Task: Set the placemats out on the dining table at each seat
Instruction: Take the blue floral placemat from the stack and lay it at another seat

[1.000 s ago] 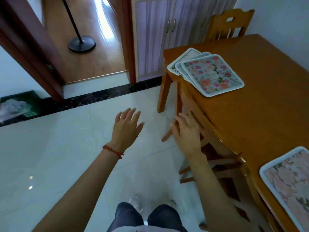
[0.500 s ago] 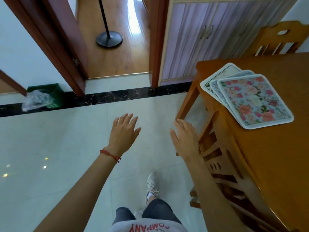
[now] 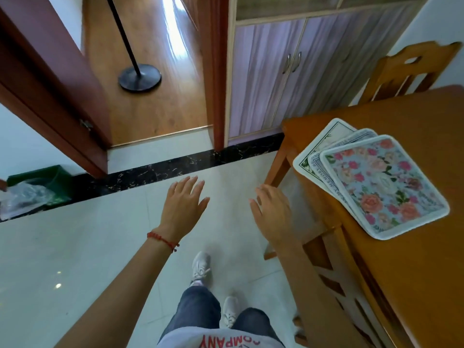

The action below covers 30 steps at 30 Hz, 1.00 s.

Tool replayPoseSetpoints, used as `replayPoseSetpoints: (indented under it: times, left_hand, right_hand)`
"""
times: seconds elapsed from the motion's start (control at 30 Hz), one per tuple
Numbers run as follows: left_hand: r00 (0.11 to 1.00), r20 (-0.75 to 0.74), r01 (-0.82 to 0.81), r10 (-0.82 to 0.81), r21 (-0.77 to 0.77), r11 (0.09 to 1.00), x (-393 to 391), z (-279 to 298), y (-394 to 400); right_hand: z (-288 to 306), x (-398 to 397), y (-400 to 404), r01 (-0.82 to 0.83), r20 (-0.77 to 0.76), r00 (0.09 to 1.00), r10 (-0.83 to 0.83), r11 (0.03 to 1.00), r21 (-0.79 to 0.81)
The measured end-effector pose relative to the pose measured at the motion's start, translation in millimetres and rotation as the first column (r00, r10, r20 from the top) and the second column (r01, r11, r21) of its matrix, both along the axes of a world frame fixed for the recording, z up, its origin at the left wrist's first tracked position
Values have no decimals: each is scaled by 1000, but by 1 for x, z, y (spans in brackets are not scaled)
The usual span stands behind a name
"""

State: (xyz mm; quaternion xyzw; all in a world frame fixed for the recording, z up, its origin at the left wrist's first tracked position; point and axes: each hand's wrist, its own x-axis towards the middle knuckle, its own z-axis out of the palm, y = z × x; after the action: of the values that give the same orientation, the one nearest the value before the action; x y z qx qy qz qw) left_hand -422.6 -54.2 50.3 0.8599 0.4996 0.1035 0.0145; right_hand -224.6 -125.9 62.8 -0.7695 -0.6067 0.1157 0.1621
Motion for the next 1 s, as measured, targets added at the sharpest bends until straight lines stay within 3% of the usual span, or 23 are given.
replayPoseSetpoints:
  times: [0.27,0.47,1.0]
  left_hand:
    - [973,-59,224,-224,-16,975,36,0,108]
    - [920,-46,386,-390,-70,920,88,1,164]
    - [678,51,733,-733,-117,670,279,12,167]
  right_hand:
    - [-4,16,72,198,-11,980,-198,980,-9]
    - [8,45,93,422,-49,906,-420,906,41]
    - [11,173,40,748,-69,663,-745,655,105]
